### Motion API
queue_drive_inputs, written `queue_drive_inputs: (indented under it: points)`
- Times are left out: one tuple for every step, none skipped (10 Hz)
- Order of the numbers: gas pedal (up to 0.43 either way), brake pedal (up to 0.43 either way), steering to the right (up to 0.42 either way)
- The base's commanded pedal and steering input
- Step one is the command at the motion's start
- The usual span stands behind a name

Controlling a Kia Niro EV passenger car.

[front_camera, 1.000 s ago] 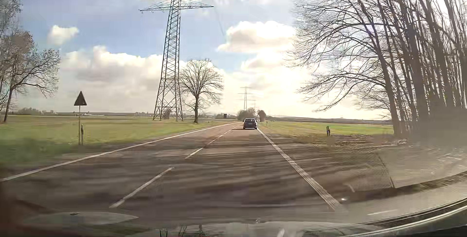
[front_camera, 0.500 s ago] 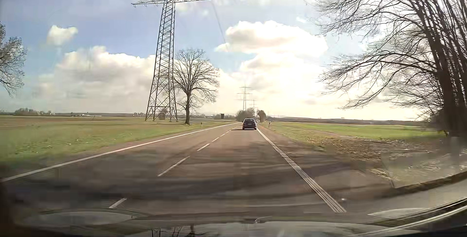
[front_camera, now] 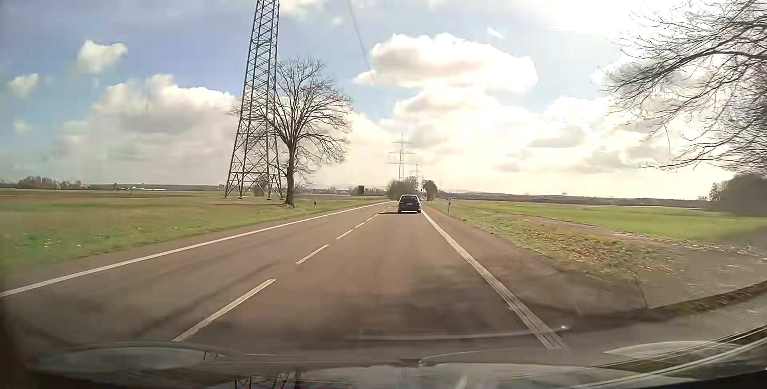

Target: Follow the waypoints while adhering to traffic rules and regulations

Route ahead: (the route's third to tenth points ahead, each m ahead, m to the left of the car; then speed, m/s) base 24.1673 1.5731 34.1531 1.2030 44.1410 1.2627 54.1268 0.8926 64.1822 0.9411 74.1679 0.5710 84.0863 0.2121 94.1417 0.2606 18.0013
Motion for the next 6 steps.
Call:
queue_drive_inputs:
  points:
    - [0.138, 0.0, 0.0]
    - [0.138, 0.0, 0.0]
    - [0.138, 0.0, 0.0]
    - [0.138, 0.0, 0.0]
    - [0.138, 0.0, 0.0]
    - [0.138, 0.0, 0.0]
